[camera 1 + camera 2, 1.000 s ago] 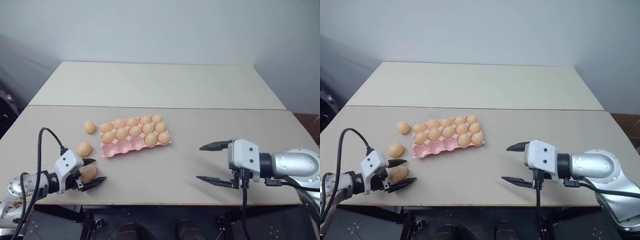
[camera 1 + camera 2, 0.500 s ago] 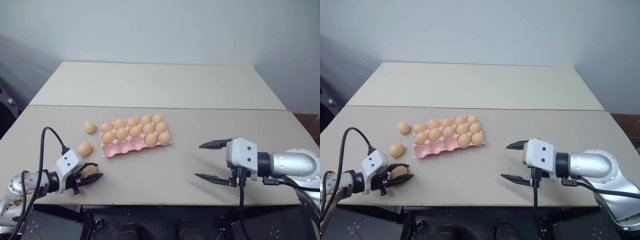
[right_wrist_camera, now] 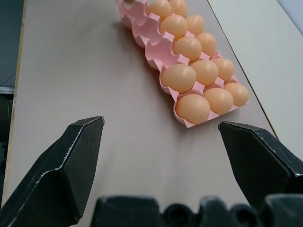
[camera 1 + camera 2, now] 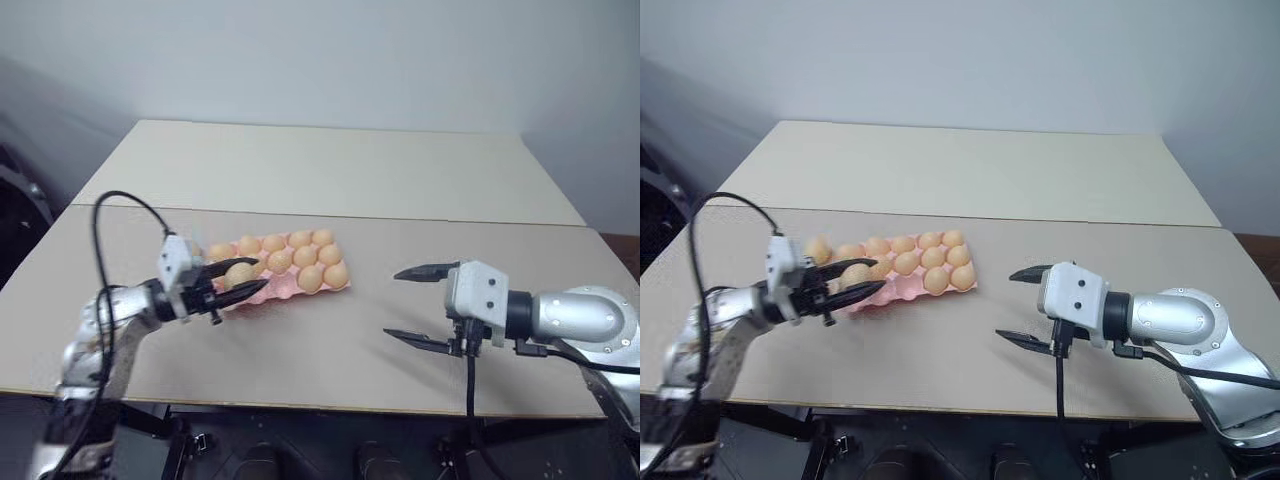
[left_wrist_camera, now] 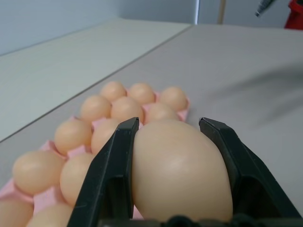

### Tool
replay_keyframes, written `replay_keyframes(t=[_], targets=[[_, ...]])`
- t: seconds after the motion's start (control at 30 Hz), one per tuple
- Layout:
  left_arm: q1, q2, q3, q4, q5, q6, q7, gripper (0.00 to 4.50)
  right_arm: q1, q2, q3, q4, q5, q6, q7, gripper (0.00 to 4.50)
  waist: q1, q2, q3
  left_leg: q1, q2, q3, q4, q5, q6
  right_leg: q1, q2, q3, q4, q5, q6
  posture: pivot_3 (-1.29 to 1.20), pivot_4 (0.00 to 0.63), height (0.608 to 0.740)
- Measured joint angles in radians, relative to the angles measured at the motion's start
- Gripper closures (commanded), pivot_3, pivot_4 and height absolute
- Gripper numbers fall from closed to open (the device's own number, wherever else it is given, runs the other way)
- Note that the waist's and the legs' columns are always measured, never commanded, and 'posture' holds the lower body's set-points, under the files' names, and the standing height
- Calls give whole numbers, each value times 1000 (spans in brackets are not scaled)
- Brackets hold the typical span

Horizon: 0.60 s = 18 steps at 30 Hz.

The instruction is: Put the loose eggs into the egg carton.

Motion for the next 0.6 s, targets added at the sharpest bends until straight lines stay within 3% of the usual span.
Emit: replay_keyframes(t=[0.1,0.5,0.6], targets=[[-83,-50,-29,98,20,-31,6,2676,16,-1,-4,-14,-1,6,-12,0,-3,0,0,0,0,0,0,0,0,0,0,0,0,0,0,0,150,740],[-254,-97,-85,394,89,-192,-124,2676,125,8,-60,-122,-1,64,-111,0,-3,0,0,0,0,0,0,0,0,1,0,0,0,0,0,0,150,740],[-282,-123,-86,449,96,-210,-149,1752,131,11,-74,-133,-1,70,-129,0,-3,0,0,0,0,0,1,0,0,1,0,0,0,0,0,0,150,740]])
